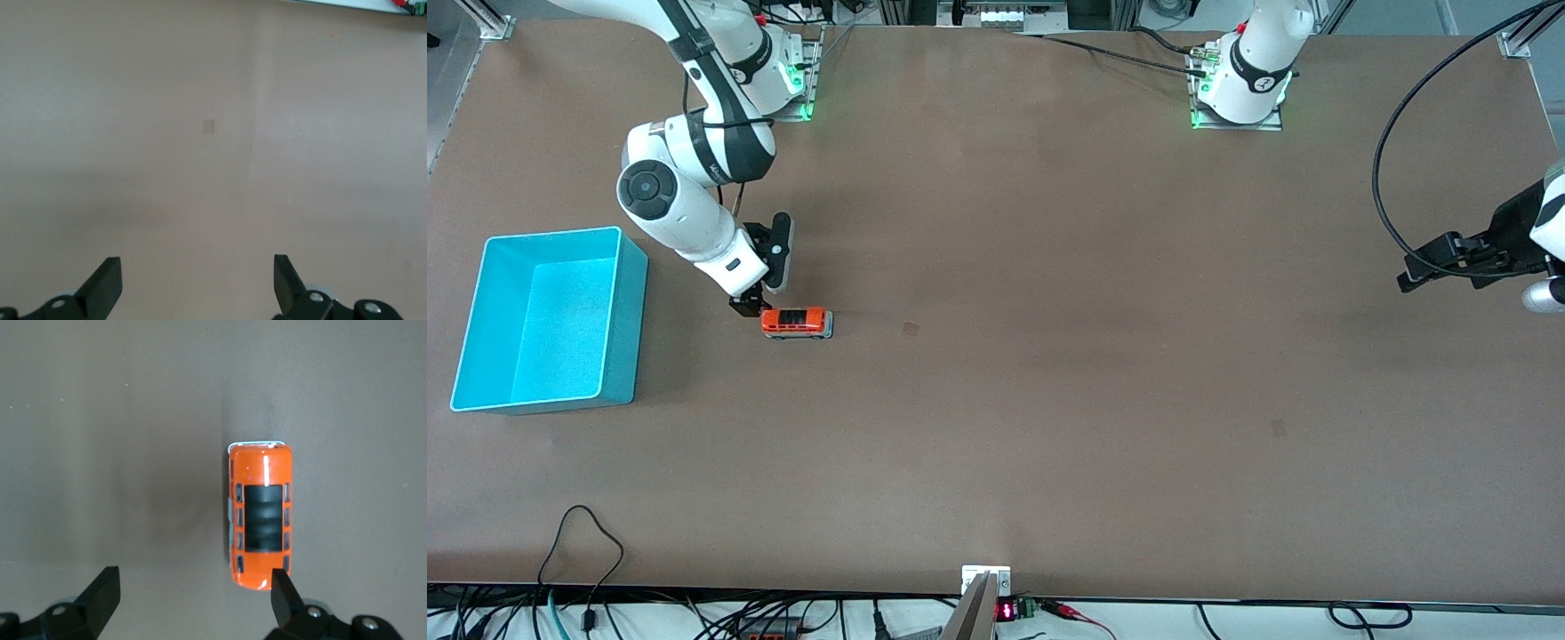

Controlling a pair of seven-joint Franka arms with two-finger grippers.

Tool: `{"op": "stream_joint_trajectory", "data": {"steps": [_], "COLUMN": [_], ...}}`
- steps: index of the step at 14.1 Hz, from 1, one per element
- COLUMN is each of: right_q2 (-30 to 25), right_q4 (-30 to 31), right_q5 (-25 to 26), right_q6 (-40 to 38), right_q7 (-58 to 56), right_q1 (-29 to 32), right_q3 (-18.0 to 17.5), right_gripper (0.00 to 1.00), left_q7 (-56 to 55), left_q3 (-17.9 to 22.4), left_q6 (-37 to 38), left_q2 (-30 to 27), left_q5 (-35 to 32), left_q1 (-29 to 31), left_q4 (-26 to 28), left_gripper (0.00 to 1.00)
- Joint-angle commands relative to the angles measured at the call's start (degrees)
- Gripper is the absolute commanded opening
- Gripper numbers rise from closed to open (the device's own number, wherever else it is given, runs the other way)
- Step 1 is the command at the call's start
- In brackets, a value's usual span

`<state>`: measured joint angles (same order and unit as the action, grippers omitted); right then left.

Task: Wind up bus and store in blue box
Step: 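Lower the right gripper and grasp the orange bus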

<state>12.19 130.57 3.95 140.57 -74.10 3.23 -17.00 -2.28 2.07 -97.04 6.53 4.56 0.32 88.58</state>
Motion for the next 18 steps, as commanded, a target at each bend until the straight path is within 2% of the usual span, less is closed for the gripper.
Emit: {"op": "stream_joint_trajectory", "data": {"steps": [1,4,7,12,13,14,16,18], "right_q2": [3.7,6.0,8.9,12.5,12.4,12.4,11.8,11.1], "right_q4": [-0.3,-1.5,-2.5,-2.7,-2.7,-2.7,-2.7,-2.6], "right_q5": [0.8,0.9,0.8,0.7,0.7,0.8,0.8,0.4], "right_q6": [4.7,8.5,11.4,14.2,14.2,14.1,13.8,13.5], "right_q7": [-3.5,-4.3,-4.3,-3.8,-3.7,-3.7,-3.0,-0.5], "right_q1": [0.7,0.6,0.6,1.0,1.0,1.1,1.3,1.4], "right_q3": [-0.6,-0.6,-0.6,-0.6,-0.6,-0.6,-0.6,-0.6], "right_gripper": [1.00,1.00,1.00,1.00,0.94,0.79,0.24,0.07], "left_q7": [3.2,3.7,-1.9,1.9,1.9,1.8,1.8,1.7], "left_q3": [-0.8,-0.4,-0.6,-0.8,-0.8,-0.7,-0.5,-0.7], "left_q6": [2.5,2.6,3.3,3.0,3.1,3.1,3.1,3.3], "left_q2": [-1.0,-1.0,-1.0,-1.0,-1.0,-1.0,-1.0,-1.0], "left_q5": [-1.0,-0.9,-1.0,-1.1,-1.0,-1.0,-1.0,-1.0], "left_q1": [0.0,0.6,0.6,0.5,0.6,0.6,0.6,0.6], "left_q4": [0.0,0.2,0.2,0.0,0.0,0.0,0.0,0.0], "left_gripper": [1.00,1.00,1.00,1.00,1.00,1.00,1.00,1.00]}}
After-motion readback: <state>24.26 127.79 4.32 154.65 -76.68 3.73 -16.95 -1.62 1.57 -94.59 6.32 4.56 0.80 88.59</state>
